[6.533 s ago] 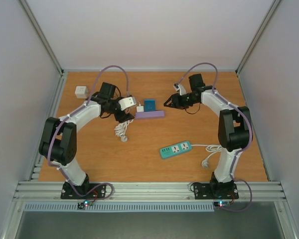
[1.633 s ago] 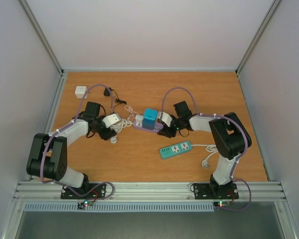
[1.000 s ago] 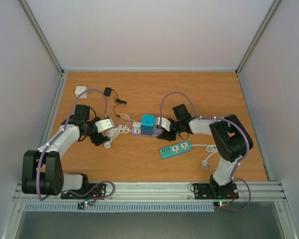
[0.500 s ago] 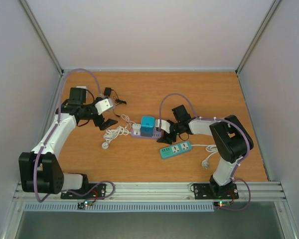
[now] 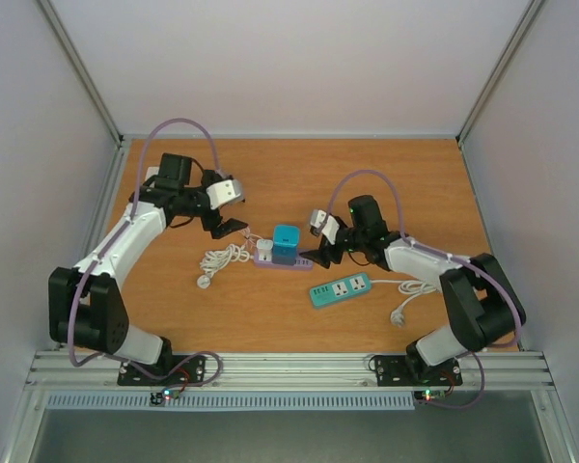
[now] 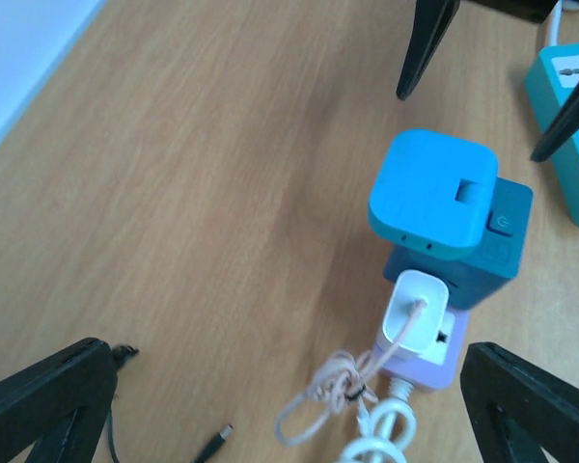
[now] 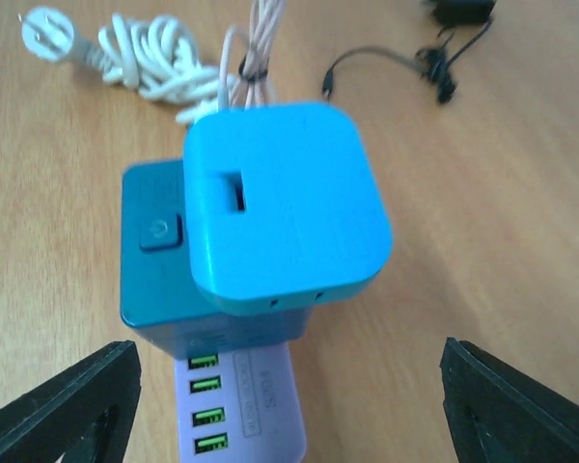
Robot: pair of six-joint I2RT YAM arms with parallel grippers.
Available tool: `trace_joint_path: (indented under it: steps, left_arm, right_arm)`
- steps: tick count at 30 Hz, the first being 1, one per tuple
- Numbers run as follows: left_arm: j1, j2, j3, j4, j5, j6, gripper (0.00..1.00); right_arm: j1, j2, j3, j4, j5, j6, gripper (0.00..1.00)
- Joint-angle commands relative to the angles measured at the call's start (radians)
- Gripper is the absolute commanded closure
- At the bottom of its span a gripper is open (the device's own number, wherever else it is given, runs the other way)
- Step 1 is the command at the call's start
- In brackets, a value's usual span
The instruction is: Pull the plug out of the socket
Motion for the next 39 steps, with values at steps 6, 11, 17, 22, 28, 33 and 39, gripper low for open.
trace_joint_path:
  steps: [6,11,17,22,28,33,39]
  left_arm:
    - [-0.036,-0.066,-0.073,0.421,-0.073,-0.161,0.00]
    - [-0.059,0.070,0.126,0.128,0.087,-0.041,0.00]
    - [-0.110,0.177,0.200,0.055,0.172,-0.104,0.00]
    - [-0.132,0.335,0.344,-0.167,0.237,-0.113,0.03]
    - [-0.155,0.487,0.458,-0.308,0.235,-0.123,0.12]
    - [-0.159,0.529,0.470,-0.294,0.235,-0.195,0.16]
    - [-0.189,0.591,0.503,-0.392,0.222,-0.135,0.23]
  right_arm:
    - [-0.008,-0.189,-0.105,0.349,0.137,0.265,0.01]
    - [-0.051,-0.171,-0.021,0.315,0.063,0.438,0.01]
    - [-0.061,-0.116,0.030,0.118,-0.135,0.314,0.01]
    - [-0.061,-0.082,-0.015,0.111,-0.224,0.218,0.01]
    - [-0.059,-0.001,-0.005,0.104,-0.261,0.143,0.02]
    - [-0.045,0.062,0.028,0.072,-0.281,0.101,0.01]
    - [-0.015,0.113,0.071,0.060,-0.275,0.077,0.02]
